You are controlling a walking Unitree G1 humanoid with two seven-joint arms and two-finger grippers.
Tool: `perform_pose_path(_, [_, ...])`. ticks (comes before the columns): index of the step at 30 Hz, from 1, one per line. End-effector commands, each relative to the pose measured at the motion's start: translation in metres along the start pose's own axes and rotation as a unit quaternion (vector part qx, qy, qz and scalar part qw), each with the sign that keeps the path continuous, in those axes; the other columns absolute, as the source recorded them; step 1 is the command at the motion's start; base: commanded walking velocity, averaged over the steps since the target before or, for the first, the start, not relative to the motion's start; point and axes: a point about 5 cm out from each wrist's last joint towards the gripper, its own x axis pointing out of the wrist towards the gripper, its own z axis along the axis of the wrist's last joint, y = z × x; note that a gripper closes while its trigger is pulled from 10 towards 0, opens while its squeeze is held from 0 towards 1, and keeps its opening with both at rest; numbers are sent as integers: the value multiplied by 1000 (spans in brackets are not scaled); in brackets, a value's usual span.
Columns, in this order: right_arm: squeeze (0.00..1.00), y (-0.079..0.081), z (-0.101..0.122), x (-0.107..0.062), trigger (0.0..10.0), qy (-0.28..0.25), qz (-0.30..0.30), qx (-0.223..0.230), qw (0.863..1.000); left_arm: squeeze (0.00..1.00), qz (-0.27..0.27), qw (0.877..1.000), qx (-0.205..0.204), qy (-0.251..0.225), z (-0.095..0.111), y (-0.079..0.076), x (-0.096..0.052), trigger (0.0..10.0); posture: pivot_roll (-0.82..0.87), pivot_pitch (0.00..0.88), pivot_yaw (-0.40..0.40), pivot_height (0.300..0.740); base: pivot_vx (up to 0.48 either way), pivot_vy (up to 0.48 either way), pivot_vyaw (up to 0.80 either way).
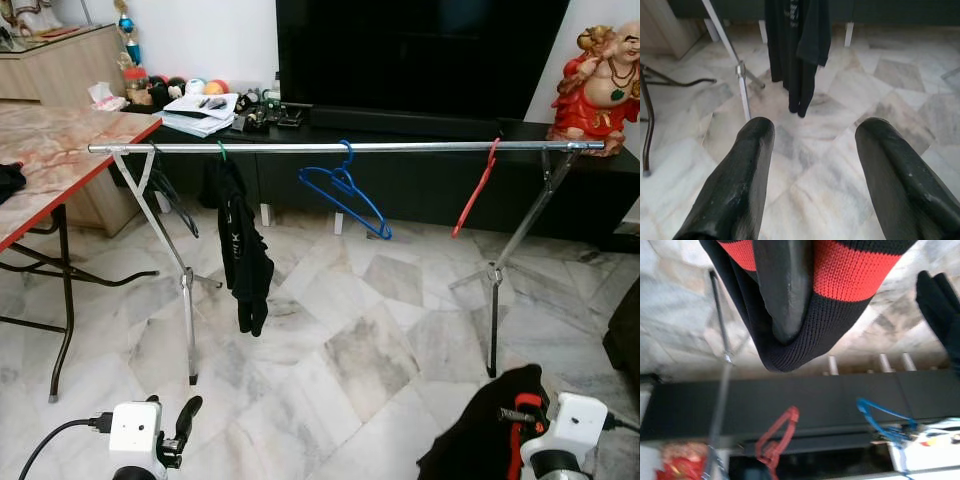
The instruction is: Hang hanger
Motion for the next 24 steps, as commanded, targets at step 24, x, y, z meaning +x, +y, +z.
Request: perform_pose_path(24, [0, 56, 34, -3, 10000, -17, 97, -19, 995, 0, -25, 1000, -13, -9, 20, -14, 4, 10000, -65, 0, 29, 740, 80, 0, 0])
